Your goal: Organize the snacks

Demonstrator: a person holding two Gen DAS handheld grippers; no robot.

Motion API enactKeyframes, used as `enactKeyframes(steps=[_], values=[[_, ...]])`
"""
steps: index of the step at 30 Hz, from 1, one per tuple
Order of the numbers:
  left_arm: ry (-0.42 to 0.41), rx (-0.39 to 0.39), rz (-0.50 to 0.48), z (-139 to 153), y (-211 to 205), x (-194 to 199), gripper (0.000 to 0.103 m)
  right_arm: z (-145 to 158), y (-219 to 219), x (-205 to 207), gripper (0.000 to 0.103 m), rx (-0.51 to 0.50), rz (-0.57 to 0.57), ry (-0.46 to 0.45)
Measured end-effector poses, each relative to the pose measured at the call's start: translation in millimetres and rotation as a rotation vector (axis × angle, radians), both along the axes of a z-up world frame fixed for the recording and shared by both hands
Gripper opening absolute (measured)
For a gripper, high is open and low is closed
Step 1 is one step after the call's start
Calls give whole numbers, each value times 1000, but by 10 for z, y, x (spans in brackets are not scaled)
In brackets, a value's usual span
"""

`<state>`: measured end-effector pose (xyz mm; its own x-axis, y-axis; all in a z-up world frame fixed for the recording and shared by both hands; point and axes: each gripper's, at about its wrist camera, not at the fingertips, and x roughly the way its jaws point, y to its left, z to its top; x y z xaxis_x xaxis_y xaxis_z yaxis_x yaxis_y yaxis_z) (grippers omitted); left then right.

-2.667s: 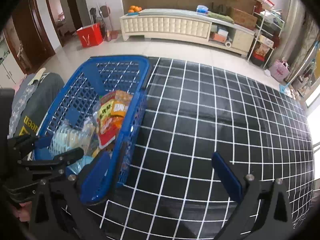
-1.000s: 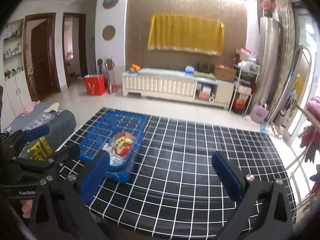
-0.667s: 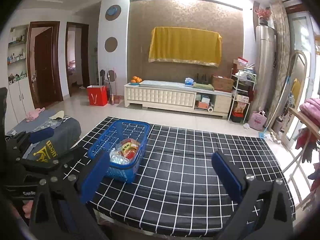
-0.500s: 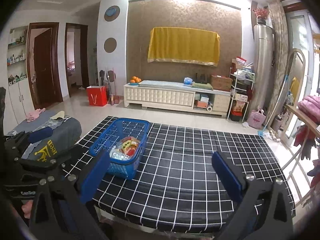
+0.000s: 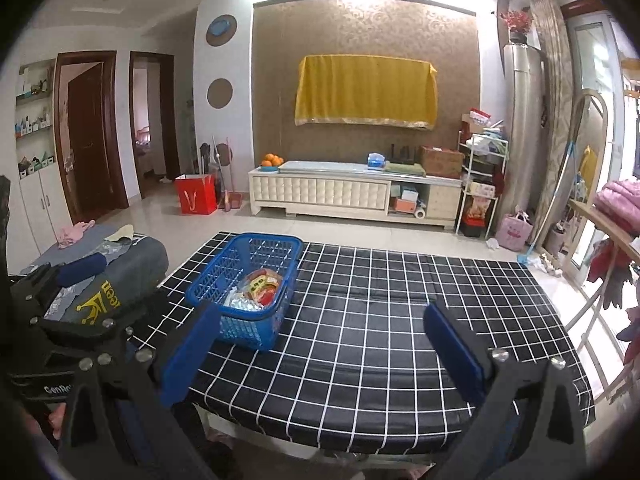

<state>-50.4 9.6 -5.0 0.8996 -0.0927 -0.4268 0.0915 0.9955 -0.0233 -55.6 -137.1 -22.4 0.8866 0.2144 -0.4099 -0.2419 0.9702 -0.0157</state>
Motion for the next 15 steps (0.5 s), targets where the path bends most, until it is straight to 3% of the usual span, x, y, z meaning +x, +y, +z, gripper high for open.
enactKeyframes(steps=[15], values=[[-1,-3,13,37,-18,-41,103,-6,1,-1,103,10,1,15]])
